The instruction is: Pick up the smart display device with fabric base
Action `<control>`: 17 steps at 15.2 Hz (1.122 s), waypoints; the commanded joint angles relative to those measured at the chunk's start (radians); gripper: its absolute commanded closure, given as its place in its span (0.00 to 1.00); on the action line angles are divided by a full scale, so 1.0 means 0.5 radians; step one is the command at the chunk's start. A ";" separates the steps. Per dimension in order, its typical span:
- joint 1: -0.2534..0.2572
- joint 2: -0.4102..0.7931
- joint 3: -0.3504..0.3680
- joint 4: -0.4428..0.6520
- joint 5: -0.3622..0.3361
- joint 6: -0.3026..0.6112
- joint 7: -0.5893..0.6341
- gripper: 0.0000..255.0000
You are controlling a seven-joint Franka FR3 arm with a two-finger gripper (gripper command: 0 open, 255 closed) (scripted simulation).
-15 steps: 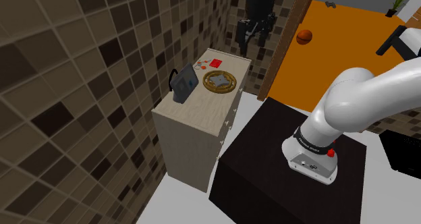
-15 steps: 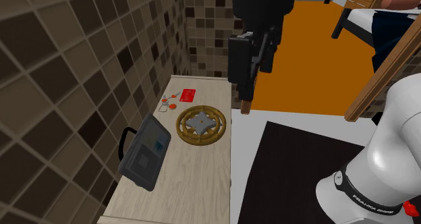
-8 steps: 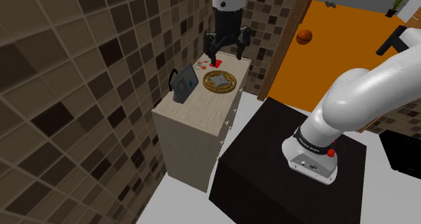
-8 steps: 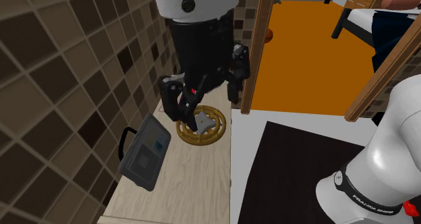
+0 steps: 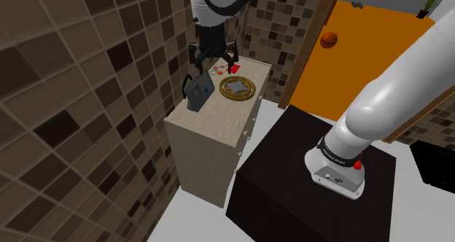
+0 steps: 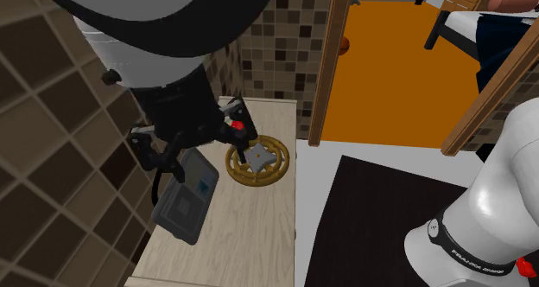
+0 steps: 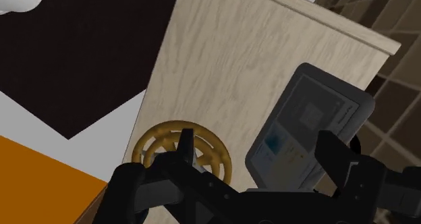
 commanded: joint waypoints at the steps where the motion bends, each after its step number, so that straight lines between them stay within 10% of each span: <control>1: -0.026 0.182 0.033 0.112 -0.094 0.048 0.263 0.00; 7: 0.005 0.695 -0.003 0.519 -0.375 0.067 0.946 0.00; 17: 0.020 0.786 -0.023 0.421 -0.426 0.244 0.988 0.00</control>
